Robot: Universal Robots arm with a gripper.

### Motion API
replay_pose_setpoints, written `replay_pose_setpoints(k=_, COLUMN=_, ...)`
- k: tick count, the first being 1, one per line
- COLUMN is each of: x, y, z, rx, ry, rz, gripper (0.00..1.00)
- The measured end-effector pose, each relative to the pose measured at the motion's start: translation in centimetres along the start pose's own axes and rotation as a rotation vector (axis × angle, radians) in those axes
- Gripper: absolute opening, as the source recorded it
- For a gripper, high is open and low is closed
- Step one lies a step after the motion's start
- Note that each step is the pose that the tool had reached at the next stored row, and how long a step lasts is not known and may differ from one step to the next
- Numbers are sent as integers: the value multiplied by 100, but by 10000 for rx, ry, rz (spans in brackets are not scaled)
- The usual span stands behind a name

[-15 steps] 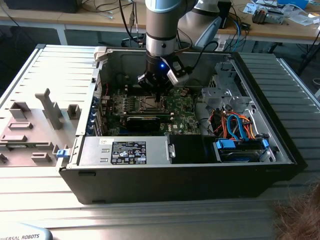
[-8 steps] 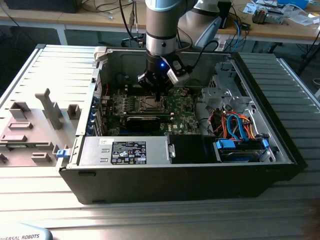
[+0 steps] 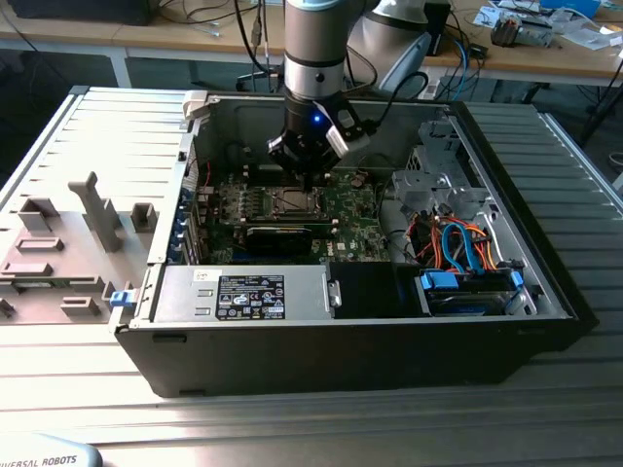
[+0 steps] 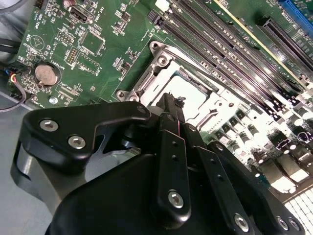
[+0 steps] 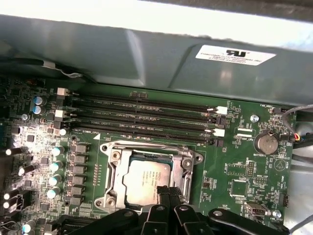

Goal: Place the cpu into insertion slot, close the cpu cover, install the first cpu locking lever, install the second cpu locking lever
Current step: 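Install the first cpu locking lever, then install the second cpu locking lever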

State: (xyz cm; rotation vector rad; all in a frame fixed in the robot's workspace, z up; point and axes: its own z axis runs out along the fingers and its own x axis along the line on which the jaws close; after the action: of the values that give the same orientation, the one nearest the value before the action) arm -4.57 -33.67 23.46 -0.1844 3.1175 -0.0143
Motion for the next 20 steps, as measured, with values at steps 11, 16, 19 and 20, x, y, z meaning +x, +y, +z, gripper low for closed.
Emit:
replay_pose_setpoints(k=11, x=0, y=0, z=-7, rx=0, ry=0, rz=0, gripper=11)
replay_pose_setpoints(k=16, x=3, y=-24, z=-7, rx=1, ry=0, rz=0, gripper=11)
replay_pose_setpoints(k=19, x=7, y=-64, z=-6, rx=0, ry=-1, rz=0, gripper=11)
replay_pose_setpoints(k=20, x=9, y=-72, z=-6, rx=0, ry=0, rz=0, gripper=11)
